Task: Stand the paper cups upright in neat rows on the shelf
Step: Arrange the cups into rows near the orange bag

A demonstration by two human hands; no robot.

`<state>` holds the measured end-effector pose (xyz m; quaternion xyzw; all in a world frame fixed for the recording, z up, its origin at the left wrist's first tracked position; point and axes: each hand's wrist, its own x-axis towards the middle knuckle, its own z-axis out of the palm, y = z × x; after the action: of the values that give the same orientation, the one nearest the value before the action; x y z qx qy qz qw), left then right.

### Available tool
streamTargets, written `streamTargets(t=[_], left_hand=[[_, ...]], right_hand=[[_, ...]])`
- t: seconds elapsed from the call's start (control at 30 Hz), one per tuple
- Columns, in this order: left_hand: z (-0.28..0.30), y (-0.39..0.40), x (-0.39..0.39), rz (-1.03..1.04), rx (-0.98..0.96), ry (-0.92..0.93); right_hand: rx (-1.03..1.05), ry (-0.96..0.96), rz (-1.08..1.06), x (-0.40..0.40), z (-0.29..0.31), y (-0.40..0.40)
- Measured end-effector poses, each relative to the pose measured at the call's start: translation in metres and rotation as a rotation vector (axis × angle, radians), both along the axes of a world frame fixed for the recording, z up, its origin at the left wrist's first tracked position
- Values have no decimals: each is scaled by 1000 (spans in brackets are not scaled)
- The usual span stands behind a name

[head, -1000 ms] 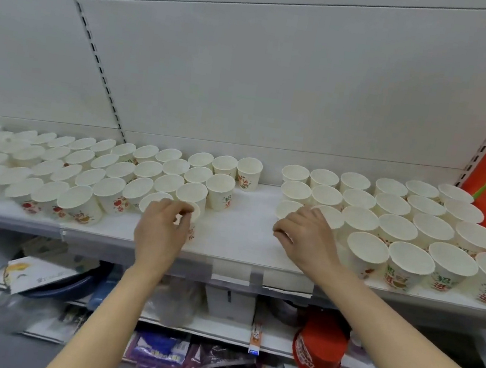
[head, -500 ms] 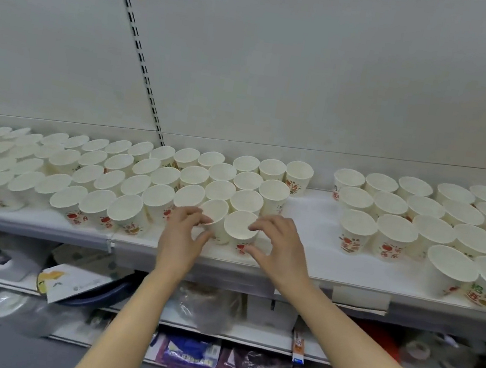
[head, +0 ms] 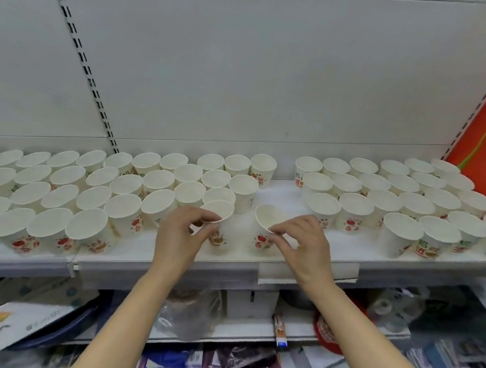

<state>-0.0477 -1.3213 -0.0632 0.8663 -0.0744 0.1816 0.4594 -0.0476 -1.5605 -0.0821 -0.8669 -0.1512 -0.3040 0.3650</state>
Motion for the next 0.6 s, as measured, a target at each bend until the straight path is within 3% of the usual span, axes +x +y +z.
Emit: streamTargets(t=[0.37,0.6], left_hand=[[7,-159,13,-222,-2,-12],[-1,-208,18,-180,186,4]], right_hand=[[28,-18,-227,-33,14,-135],[-177,47,-154,-18,15,-175]])
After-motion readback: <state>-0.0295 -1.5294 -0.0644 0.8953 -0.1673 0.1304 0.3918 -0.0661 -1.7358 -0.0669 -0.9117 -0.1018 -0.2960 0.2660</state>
